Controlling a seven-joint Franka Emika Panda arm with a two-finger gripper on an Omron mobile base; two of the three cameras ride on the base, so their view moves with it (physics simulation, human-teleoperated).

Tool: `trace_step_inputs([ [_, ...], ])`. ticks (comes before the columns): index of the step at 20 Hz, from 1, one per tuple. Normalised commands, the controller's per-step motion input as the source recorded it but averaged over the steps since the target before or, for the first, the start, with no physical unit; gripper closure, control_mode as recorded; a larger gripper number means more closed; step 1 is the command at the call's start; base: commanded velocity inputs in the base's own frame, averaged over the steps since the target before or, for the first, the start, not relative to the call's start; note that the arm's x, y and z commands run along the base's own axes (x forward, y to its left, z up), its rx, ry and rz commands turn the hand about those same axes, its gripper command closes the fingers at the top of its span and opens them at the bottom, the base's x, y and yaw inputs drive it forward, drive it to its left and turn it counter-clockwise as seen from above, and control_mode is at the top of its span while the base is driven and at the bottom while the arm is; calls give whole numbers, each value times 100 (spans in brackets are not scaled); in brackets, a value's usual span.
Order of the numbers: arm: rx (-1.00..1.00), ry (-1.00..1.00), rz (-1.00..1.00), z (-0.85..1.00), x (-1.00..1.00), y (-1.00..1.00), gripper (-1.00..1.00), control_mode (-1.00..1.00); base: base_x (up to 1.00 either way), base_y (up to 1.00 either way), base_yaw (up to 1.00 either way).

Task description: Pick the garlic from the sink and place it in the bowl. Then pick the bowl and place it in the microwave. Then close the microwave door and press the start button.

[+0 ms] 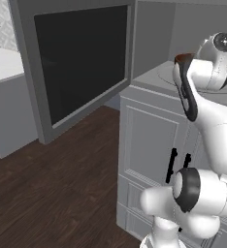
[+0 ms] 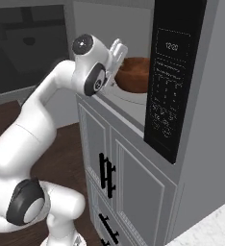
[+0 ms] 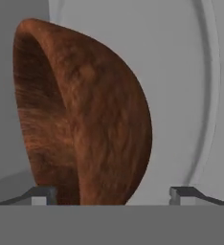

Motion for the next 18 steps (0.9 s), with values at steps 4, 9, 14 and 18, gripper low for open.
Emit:
trace_step_inputs([
  [4,-16,-31,0,36,-58,67,-100,-100,0,0,0],
  [9,-20,-9,7,59,-81,85,-100,-100,0,0,0],
  [14,-12,1,6,36,-100,79,-100,-100,0,0,0],
  [18,-9,-12,-5,3,-98,75,-100,-100,0,0,0],
])
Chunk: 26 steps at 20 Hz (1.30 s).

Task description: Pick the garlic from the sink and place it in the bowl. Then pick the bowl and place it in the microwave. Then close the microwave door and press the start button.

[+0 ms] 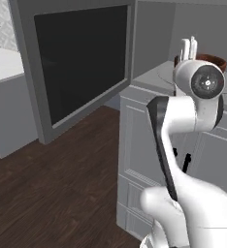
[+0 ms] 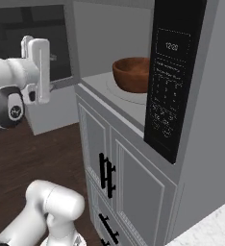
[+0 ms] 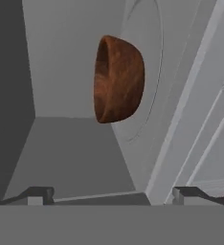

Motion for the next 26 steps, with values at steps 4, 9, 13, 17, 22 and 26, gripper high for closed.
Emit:
trace_step_inputs([
  [4,-2,-10,-14,0,-94,78,-100,-100,0,0,0],
  [9,0,-8,-23,0,-83,84,-100,-100,0,0,0],
  [13,-8,-16,-25,7,-69,84,-100,-100,0,0,0],
  [17,-7,-6,-18,0,-35,90,-100,-100,0,0,0],
  [22,0,-5,-15,-21,-2,99,-100,-100,0,0,0],
  [26,0,0,-14,-27,0,100,-100,-100,0,0,0],
])
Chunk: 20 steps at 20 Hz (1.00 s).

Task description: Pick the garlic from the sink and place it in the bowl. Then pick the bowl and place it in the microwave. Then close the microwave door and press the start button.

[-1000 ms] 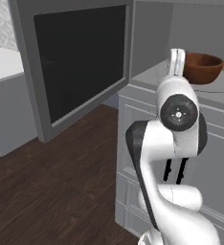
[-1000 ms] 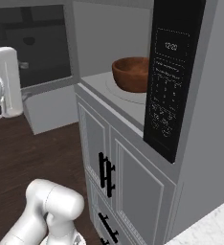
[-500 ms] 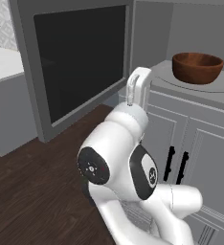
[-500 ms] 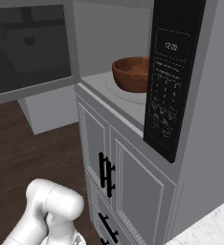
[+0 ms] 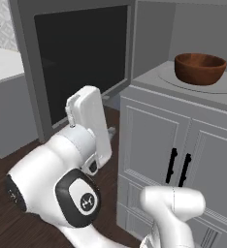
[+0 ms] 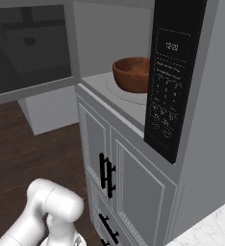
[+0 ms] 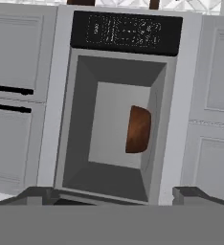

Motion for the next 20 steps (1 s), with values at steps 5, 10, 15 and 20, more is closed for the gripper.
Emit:
trace_step_inputs([
  [5,0,0,-5,-37,24,93,-100,-100,0,0,0],
  [10,0,0,-2,-54,41,99,-100,-100,0,0,0],
  [15,0,0,0,-61,51,86,-100,-100,0,0,0],
  [20,-3,0,0,-68,68,74,-100,-100,0,0,0],
])
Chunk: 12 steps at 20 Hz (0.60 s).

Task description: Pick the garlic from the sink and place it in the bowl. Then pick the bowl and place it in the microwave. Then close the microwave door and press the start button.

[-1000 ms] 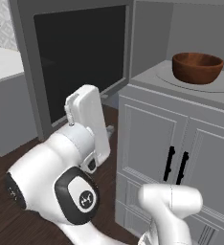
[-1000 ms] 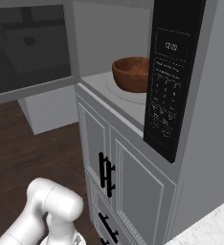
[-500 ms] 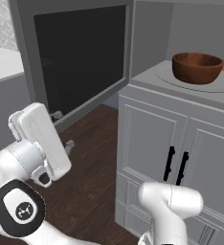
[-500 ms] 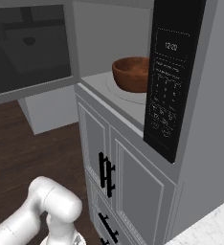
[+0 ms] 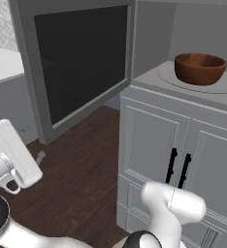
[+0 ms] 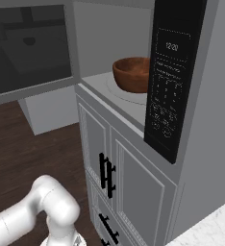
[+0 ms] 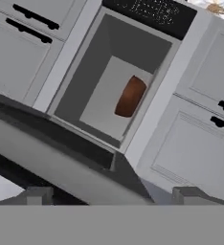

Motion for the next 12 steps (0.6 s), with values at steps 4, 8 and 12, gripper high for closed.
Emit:
trace_step_inputs([
  [4,-3,0,0,-66,75,74,-100,-100,0,0,0],
  [8,-8,-2,0,-44,81,67,-100,-100,0,0,0],
  [12,-5,-2,0,-15,70,35,-100,-100,0,0,0],
])
